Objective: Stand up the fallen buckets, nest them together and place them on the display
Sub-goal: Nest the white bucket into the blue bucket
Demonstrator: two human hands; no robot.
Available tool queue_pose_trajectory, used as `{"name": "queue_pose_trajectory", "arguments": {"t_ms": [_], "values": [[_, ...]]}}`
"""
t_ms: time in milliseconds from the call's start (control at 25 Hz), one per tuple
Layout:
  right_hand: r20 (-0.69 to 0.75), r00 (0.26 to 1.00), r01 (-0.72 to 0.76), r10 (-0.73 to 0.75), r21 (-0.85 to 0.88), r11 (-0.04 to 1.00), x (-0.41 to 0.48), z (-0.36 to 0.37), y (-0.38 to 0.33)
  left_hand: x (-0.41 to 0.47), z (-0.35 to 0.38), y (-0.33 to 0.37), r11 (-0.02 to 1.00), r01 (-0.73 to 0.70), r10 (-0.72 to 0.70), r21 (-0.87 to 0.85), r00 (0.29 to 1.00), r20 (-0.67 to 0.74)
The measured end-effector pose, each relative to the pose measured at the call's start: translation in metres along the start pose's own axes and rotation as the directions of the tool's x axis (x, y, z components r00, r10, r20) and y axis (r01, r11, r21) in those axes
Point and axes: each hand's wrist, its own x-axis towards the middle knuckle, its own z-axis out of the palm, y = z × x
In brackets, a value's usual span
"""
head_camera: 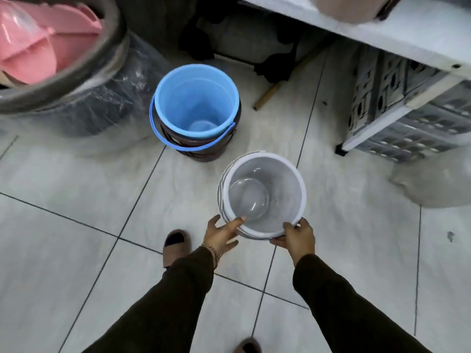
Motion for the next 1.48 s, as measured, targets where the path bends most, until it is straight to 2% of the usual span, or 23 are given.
{"name": "queue_pose_trajectory", "arguments": {"t_ms": [120, 240, 360, 480, 640, 760, 880, 960, 1040, 1120, 1200, 1240, 1280, 1360, 1400, 1480], "values": [[0.01, 0.984, 0.175, -0.175, 0.018, 0.984, -0.025, 0.003, -0.069, -0.042, 0.021, 0.056, 0.969, -0.245, 0.245, 0.025, 0.969, -0.026], [0.046, 0.949, 0.31, -0.312, 0.054, 0.949, -0.052, 0.023, -0.141, -0.079, 0.029, 0.116, 0.914, -0.406, 0.405, -0.012, 0.913, -0.057], [0.118, 0.92, 0.361, -0.373, 0.109, 0.926, -0.063, 0.06, -0.201, -0.097, 0.02, 0.175, 0.852, -0.522, 0.516, -0.025, 0.848, -0.122], [0.195, 0.909, 0.347, -0.369, 0.14, 0.927, -0.05, 0.114, -0.241, -0.088, 0.0, 0.233, 0.822, -0.567, 0.552, -0.049, 0.815, -0.176], [0.173, 0.942, 0.278, -0.289, 0.087, 0.957, -0.002, 0.188, -0.258, -0.032, -0.026, 0.293, 0.849, -0.528, 0.515, -0.003, 0.83, -0.216], [0.126, 0.975, 0.182, -0.182, 0.008, 0.983, 0.041, 0.227, -0.25, 0.025, -0.041, 0.314, 0.902, -0.427, 0.429, 0.067, 0.865, -0.26], [0.069, 0.992, 0.111, -0.104, -0.106, 0.988, 0.077, 0.251, -0.239, 0.079, -0.056, 0.321, 0.921, -0.341, 0.385, 0.187, 0.866, -0.318], [0.02, 0.989, 0.143, -0.144, -0.288, 0.947, 0.092, 0.257, -0.231, 0.103, -0.064, 0.322, 0.921, -0.293, 0.372, 0.256, 0.857, -0.357], [-0.031, 0.97, 0.196, -0.241, -0.486, 0.852, 0.103, 0.256, -0.223, 0.113, -0.069, 0.324, 0.901, -0.262, 0.39, 0.345, 0.837, -0.385], [-0.053, 0.959, 0.199, -0.279, -0.578, 0.792, 0.118, 0.253, -0.216, 0.124, -0.074, 0.329, 0.798, -0.252, 0.503, 0.548, 0.779, -0.375], [-0.005, 0.98, 0.161, -0.199, -0.566, 0.808, 0.135, 0.252, -0.209, 0.14, -0.08, 0.338, 0.702, -0.216, 0.54, 0.678, 0.783, -0.309], [0.039, 0.991, 0.13, -0.129, -0.536, 0.834, 0.143, 0.252, -0.206, 0.148, -0.082, 0.344, 0.682, -0.175, 0.496, 0.71, 0.825, -0.272], [0.086, 0.995, 0.094, -0.059, -0.494, 0.864, 0.148, 0.252, -0.203, 0.156, -0.085, 0.35, 0.677, -0.152, 0.434, 0.72, 0.872, -0.225], [0.178, 0.984, 0.041, 0.032, -0.397, 0.917, 0.157, 0.254, -0.198, 0.176, -0.093, 0.361, 0.735, -0.138, 0.293, 0.663, 0.948, -0.128], [0.209, 0.977, 0.027, 0.052, -0.357, 0.934, 0.16, 0.255, -0.196, 0.182, -0.098, 0.365, 0.759, -0.13, 0.246, 0.638, 0.964, -0.097], [0.219, 0.974, 0.017, 0.05, -0.292, 0.956, 0.164, 0.258, -0.189, 0.191, -0.106, 0.367, 0.754, -0.146, 0.241, 0.641, 0.969, -0.062]]}}
